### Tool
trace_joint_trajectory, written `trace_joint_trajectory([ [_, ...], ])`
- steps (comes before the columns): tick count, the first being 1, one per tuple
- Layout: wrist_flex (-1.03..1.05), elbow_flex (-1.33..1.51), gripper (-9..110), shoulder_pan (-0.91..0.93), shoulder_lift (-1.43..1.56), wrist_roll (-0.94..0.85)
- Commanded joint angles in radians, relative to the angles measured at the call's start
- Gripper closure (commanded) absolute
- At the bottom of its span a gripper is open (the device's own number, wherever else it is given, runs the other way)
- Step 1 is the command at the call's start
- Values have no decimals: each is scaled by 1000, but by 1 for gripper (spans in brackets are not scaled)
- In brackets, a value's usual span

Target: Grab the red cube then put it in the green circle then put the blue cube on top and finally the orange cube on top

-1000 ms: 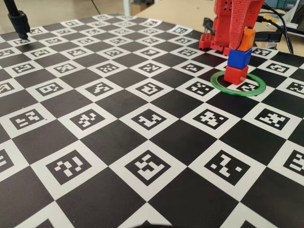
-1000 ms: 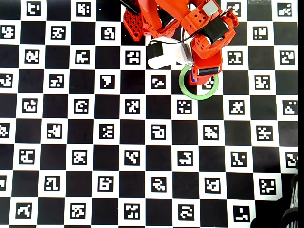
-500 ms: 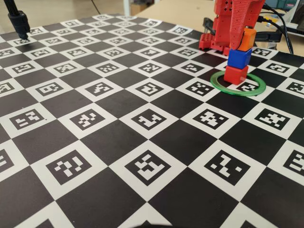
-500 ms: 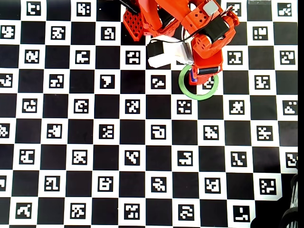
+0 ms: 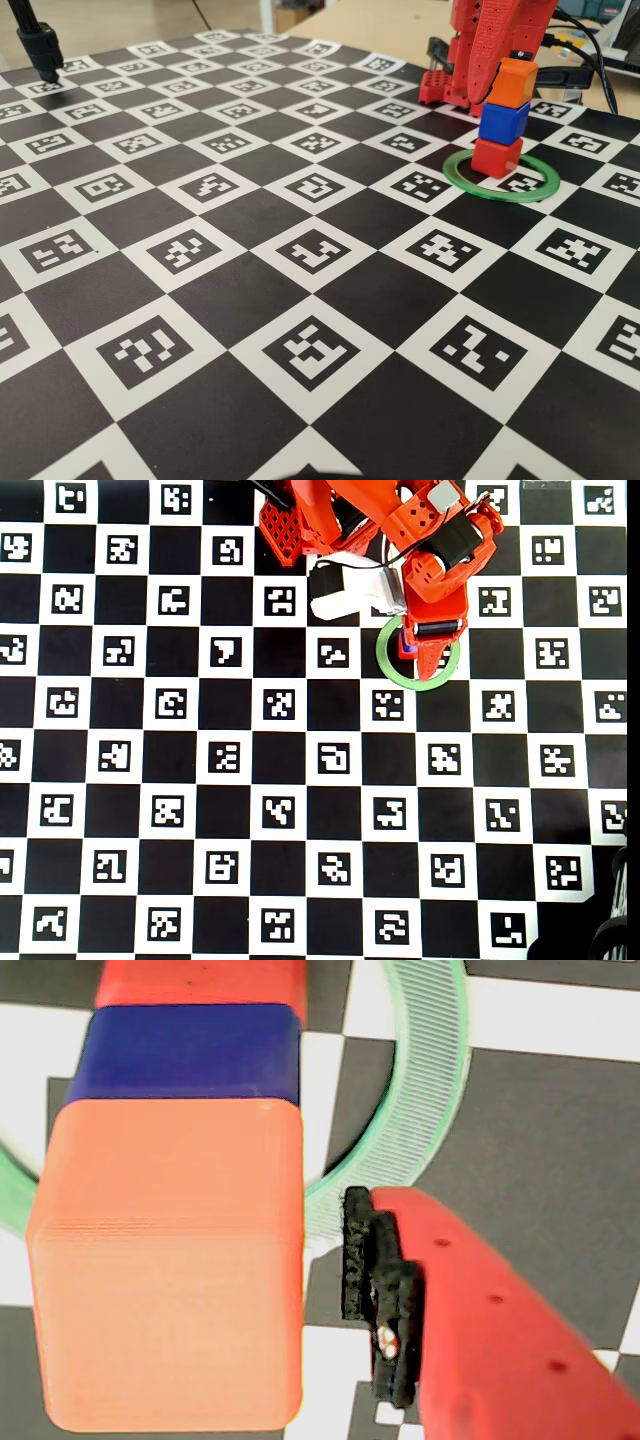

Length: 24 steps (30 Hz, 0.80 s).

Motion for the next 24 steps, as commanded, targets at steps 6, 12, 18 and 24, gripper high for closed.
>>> trace_joint_trajectory([
  [6, 8, -40, 50, -2, 89, 2],
  [12, 6, -38, 50, 6, 149, -28],
  [18, 58, -89, 52, 34, 178, -71],
  [24, 103, -144, 58, 83, 221, -126],
])
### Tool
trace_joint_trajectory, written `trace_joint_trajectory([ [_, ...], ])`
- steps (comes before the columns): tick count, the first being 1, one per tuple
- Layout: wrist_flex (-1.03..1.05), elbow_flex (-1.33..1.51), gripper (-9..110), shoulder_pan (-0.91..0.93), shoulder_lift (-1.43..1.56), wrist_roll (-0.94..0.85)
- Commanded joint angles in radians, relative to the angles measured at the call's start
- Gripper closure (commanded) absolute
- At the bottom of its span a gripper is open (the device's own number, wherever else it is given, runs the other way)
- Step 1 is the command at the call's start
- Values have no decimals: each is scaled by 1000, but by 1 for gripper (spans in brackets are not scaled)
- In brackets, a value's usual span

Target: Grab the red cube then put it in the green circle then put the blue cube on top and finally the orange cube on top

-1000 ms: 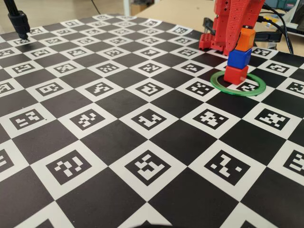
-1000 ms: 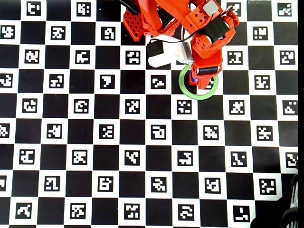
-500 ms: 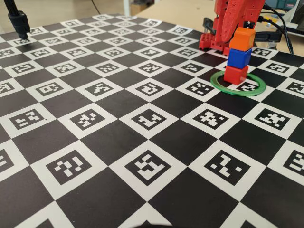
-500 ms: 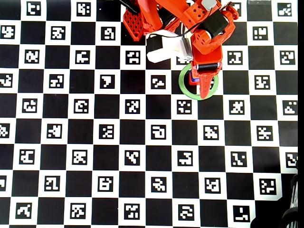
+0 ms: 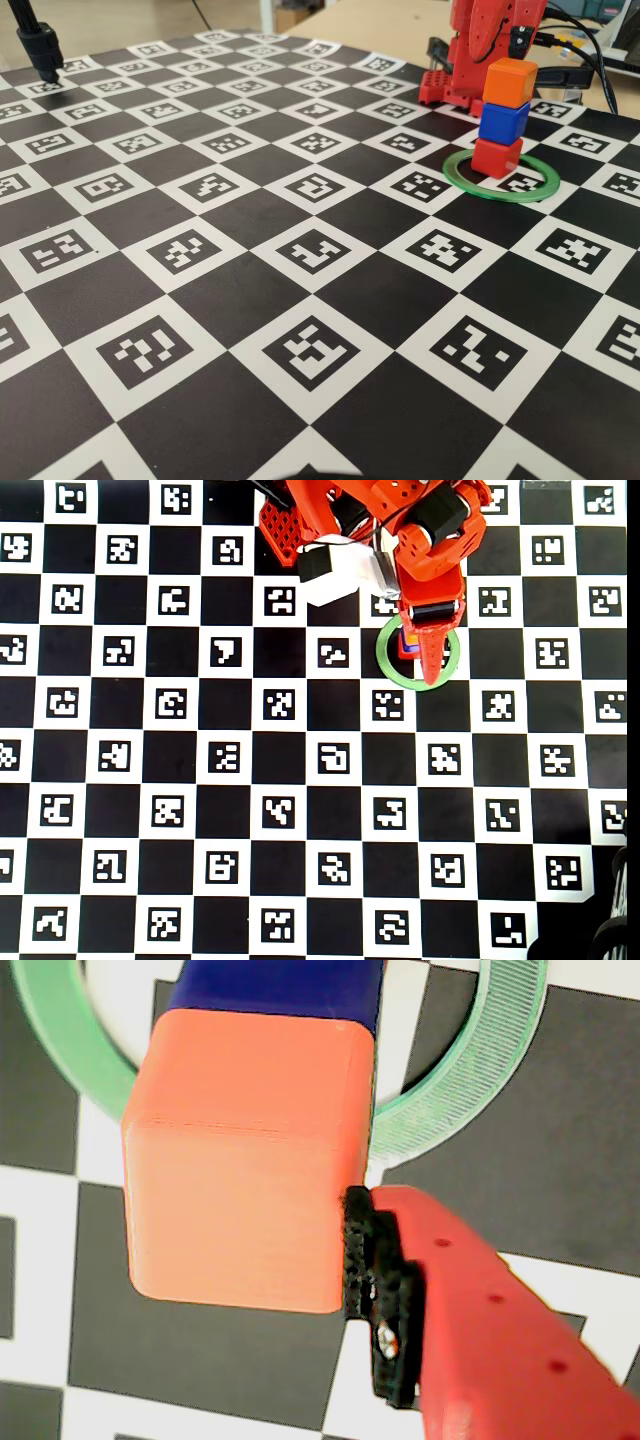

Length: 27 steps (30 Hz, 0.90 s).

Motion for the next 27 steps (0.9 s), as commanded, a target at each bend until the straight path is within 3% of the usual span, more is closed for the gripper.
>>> trace_joint_trajectory([
  [1, 20, -98, 59, 31, 55, -29],
  [6, 26, -124, 67, 95, 91, -92],
  [13, -95, -63, 92, 279, 204, -245],
  [22, -250, 117, 107, 460, 390, -583],
  [27, -313, 204, 107, 523, 454, -742],
])
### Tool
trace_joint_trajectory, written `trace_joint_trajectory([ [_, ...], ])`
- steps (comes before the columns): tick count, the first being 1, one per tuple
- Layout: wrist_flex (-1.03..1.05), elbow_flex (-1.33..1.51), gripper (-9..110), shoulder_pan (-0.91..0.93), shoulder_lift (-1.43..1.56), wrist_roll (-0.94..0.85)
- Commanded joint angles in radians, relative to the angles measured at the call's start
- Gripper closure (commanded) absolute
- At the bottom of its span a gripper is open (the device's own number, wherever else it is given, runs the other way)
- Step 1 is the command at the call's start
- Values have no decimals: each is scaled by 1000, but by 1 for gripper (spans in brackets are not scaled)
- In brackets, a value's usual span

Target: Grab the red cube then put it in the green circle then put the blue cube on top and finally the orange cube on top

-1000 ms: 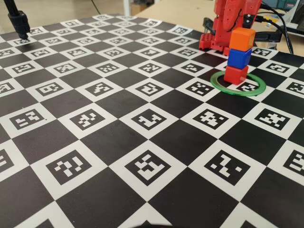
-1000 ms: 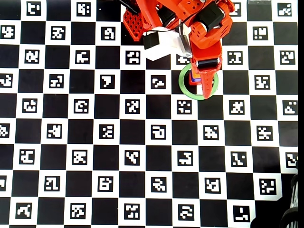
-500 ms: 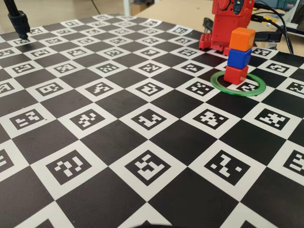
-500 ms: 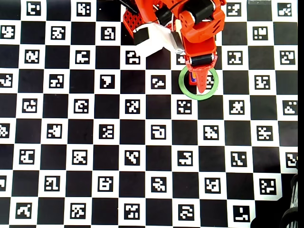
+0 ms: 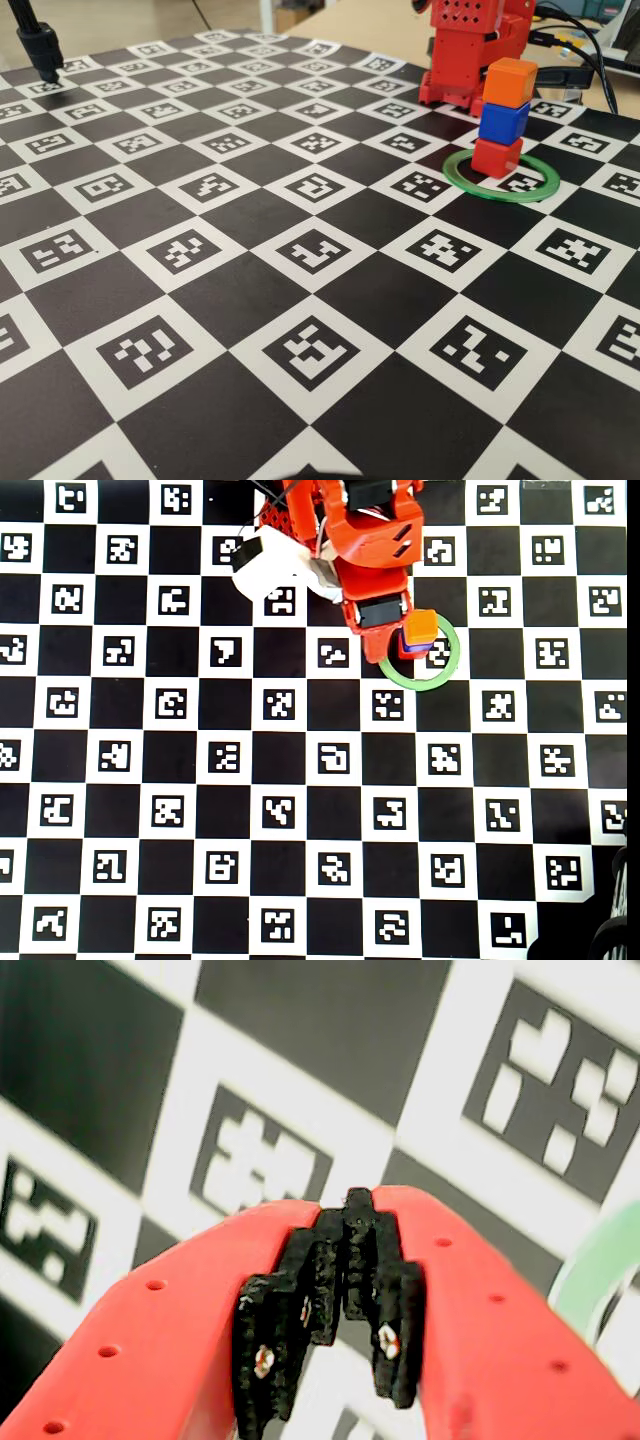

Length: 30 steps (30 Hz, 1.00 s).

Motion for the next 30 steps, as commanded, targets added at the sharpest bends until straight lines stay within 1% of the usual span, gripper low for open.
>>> trace_joint_trajectory([
  [1, -57, 26, 107, 35, 71, -140],
  [6, -140, 183, 107, 72, 216, -377],
  [12, -227, 373, 107, 133, 360, -555],
  [16, -249, 451, 107, 133, 416, -597],
  [26, -328, 598, 107, 135, 442, -726],
  [30, -357, 646, 107, 132, 462, -750],
])
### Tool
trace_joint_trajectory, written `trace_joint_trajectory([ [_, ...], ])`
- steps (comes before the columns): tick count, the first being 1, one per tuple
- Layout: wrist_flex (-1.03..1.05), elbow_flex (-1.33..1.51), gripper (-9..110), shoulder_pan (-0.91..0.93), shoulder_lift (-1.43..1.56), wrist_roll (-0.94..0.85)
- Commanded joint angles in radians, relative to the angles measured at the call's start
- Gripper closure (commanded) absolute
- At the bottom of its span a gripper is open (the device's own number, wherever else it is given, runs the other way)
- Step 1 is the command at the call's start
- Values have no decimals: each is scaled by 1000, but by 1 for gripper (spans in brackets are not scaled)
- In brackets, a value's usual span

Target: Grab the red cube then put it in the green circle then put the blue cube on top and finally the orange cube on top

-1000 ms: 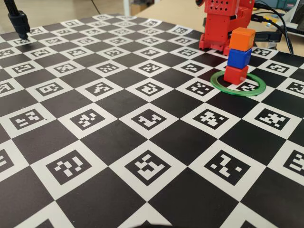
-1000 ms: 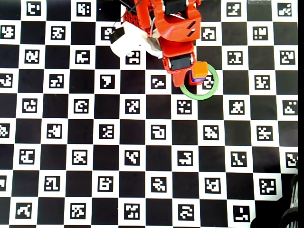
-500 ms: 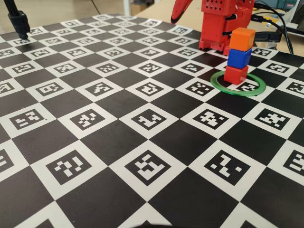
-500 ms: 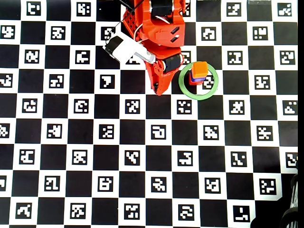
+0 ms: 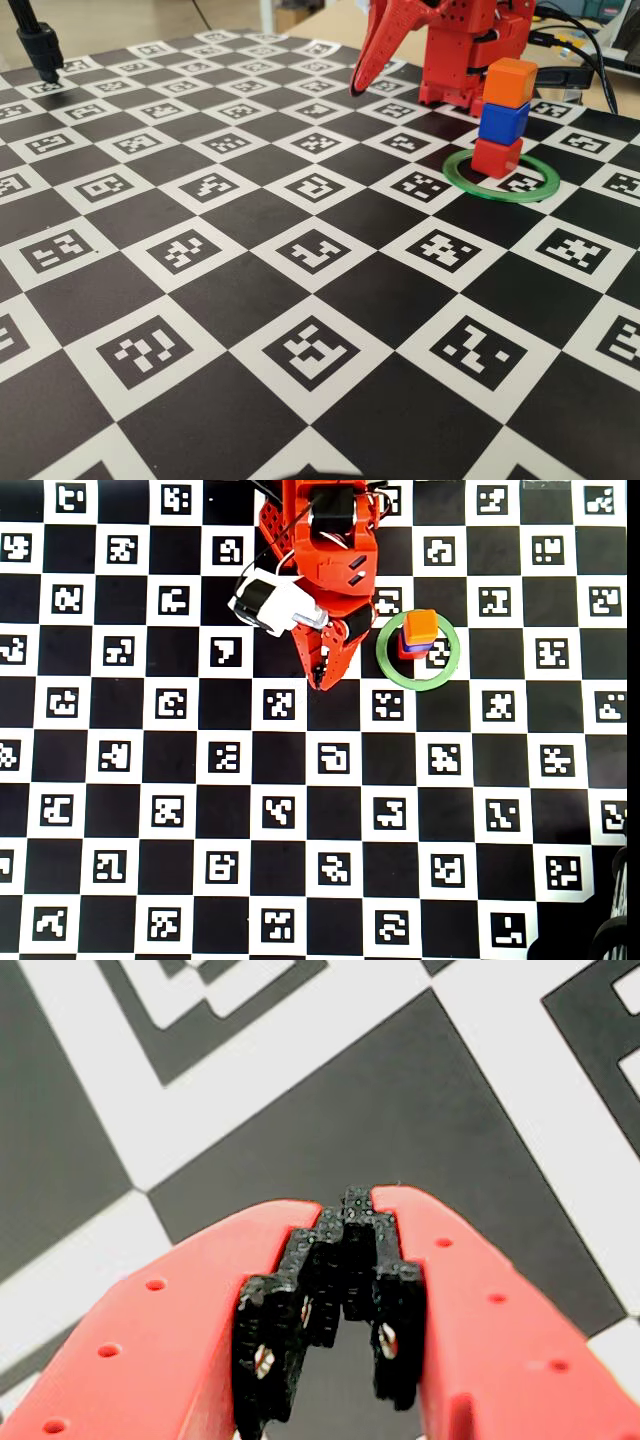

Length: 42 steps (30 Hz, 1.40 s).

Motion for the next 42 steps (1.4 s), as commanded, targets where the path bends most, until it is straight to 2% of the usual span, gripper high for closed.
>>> trace_joint_trajectory([
  [1, -46, 6, 107, 0, 25, -34],
  [14, -103, 117, 108, -12, 81, -149],
  [24, -41, 141, 108, -43, 98, -255],
  [37, 272, 141, 108, 3, 176, -454],
  [42, 364, 141, 108, 3, 176, -465],
])
